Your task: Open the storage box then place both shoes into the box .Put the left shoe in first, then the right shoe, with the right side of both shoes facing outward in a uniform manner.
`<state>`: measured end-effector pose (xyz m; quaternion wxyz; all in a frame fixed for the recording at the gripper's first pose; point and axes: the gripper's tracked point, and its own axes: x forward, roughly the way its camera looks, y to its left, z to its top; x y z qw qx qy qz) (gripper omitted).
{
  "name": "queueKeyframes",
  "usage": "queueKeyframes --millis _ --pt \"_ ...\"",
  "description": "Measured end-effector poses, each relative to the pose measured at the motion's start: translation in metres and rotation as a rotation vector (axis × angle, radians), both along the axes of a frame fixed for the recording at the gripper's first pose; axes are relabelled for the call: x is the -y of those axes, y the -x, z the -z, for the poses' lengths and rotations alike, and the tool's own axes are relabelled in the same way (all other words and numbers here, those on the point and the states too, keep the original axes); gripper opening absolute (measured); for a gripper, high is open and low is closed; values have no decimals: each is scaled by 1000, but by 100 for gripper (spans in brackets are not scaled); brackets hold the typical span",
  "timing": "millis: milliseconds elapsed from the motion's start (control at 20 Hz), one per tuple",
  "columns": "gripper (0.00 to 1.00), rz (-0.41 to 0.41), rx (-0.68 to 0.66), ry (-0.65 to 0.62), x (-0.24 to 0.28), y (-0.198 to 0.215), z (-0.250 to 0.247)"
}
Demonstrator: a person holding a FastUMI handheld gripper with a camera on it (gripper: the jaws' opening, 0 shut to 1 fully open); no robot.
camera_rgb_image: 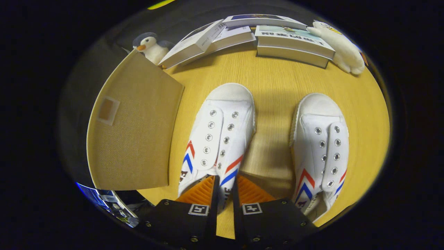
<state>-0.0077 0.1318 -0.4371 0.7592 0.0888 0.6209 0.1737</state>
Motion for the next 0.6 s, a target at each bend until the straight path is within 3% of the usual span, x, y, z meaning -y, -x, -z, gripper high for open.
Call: queueKeyframes --millis 150,350,600 --pt "2 24 6 21 3 -3 -7" --pt "2 64 -45 -38 -1 3 -23" --pt "2 48 -15 -47 5 3 -60"
